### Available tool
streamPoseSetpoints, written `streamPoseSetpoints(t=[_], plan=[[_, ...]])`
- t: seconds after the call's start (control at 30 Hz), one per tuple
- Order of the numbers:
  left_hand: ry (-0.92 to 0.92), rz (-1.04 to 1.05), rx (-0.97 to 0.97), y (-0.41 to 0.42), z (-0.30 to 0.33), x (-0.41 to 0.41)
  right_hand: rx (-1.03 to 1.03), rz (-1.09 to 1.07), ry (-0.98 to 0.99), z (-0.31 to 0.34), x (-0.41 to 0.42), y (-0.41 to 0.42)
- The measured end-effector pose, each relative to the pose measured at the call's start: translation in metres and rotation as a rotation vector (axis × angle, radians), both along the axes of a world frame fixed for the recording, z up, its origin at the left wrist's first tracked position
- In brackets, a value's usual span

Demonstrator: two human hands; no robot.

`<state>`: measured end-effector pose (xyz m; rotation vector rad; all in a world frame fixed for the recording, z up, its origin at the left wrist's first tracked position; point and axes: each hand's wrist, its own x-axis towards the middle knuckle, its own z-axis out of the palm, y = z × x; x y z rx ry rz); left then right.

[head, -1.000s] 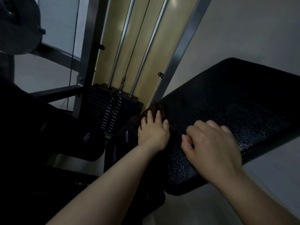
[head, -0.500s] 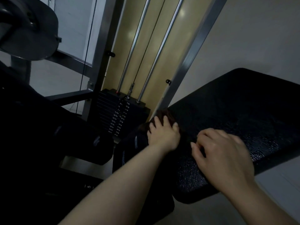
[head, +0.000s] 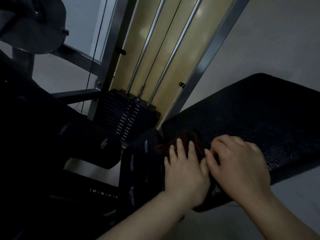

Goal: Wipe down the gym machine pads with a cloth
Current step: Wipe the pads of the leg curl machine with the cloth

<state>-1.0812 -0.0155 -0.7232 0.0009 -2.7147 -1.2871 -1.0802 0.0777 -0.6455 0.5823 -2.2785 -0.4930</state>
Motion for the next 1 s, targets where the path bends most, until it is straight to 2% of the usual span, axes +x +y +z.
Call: streamPoseSetpoints(t=[0.17, 0.27, 0.4, 0.47, 0.6, 0.67, 0.73, 0.87, 0.93, 1.0], plan=[[-0.106, 0.041, 0.095, -0.014, 0.015, -0.061, -0.012, 0.007, 0.014, -0.001, 0.001, 0.001], [0.000, 0.039, 0.038, -0.008, 0.003, -0.038, -0.007, -0.010, 0.018, -0.001, 0.000, 0.002], [0.209, 0.001, -0.047, 0.008, -0.024, 0.032, -0.013, -0.020, -0.003, -0.001, 0.001, -0.001], [0.249, -0.024, -0.058, 0.010, -0.029, 0.043, -0.012, -0.021, -0.006, 0.000, 0.002, -0.003], [0.154, -0.033, -0.030, -0.006, -0.008, 0.001, -0.013, -0.007, 0.014, -0.002, 0.001, -0.001], [0.048, 0.030, 0.029, -0.014, 0.003, -0.037, -0.012, -0.003, 0.014, -0.002, 0.000, 0.000], [0.024, 0.083, 0.089, -0.020, 0.005, -0.060, -0.016, -0.010, 0.004, -0.002, 0.000, 0.000], [0.208, 0.080, 0.091, -0.022, -0.008, -0.037, -0.026, -0.016, 0.018, -0.002, 0.001, -0.001], [0.290, 0.026, 0.282, -0.028, -0.019, -0.016, -0.027, -0.020, 0.021, -0.004, 0.002, -0.001], [0.299, -0.001, 0.692, -0.040, -0.018, 0.006, -0.022, -0.022, 0.015, -0.003, 0.004, -0.001]])
